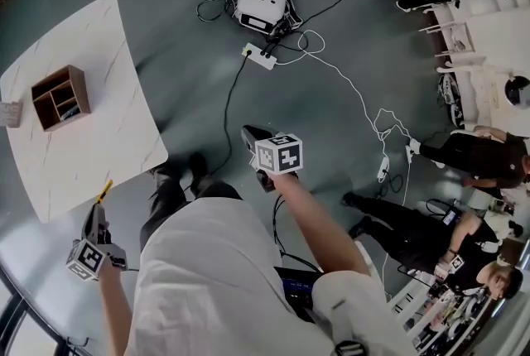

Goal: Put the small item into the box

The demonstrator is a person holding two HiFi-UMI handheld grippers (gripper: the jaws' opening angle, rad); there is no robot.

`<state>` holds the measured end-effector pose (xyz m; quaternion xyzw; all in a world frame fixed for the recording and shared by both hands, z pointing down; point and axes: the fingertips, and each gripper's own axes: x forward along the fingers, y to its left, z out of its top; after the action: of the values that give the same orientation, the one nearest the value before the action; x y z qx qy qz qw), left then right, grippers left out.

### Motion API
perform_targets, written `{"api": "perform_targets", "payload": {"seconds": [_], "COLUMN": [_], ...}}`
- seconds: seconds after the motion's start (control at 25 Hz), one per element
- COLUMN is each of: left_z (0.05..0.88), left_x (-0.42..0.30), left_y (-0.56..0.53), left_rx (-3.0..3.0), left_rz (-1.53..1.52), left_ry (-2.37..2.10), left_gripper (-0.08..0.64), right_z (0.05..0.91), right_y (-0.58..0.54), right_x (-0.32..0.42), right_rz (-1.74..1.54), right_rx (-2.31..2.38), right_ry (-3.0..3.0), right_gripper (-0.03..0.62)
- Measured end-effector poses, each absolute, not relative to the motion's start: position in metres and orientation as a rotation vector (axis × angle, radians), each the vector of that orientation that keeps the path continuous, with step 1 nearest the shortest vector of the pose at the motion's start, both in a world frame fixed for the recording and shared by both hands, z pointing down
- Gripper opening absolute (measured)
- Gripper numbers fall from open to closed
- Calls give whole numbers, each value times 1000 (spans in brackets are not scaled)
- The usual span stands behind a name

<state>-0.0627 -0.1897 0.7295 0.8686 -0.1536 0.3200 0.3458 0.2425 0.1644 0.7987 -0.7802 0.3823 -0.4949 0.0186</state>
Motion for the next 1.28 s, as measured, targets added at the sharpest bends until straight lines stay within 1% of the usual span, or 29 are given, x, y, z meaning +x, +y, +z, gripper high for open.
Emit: {"api": "perform_targets", "payload": {"seconds": [0.4,0.64,0.84,1.12,1.28], "left_z": [727,724,712,699,703], "left_x": [-80,-87,-75,-96,-137], "left_y": [-181,-198,-217,-256,-268], "left_rx": [2236,2251,2298,2351,2353], "left_rz": [808,787,767,764,797], "left_ry": [-443,-492,-416,-294,-214], "left_gripper": [46,46,46,46,46], "right_z": [798,800,791,764,749], "right_y": [164,163,165,152,131], "right_x": [234,223,210,162,118], "right_rz": [-1545,-1534,-1482,-1398,-1373], "right_rx": [-2401,-2398,-2411,-2437,-2460], "right_ry": [1227,1205,1107,937,914], "right_gripper": [28,28,28,28,28]}}
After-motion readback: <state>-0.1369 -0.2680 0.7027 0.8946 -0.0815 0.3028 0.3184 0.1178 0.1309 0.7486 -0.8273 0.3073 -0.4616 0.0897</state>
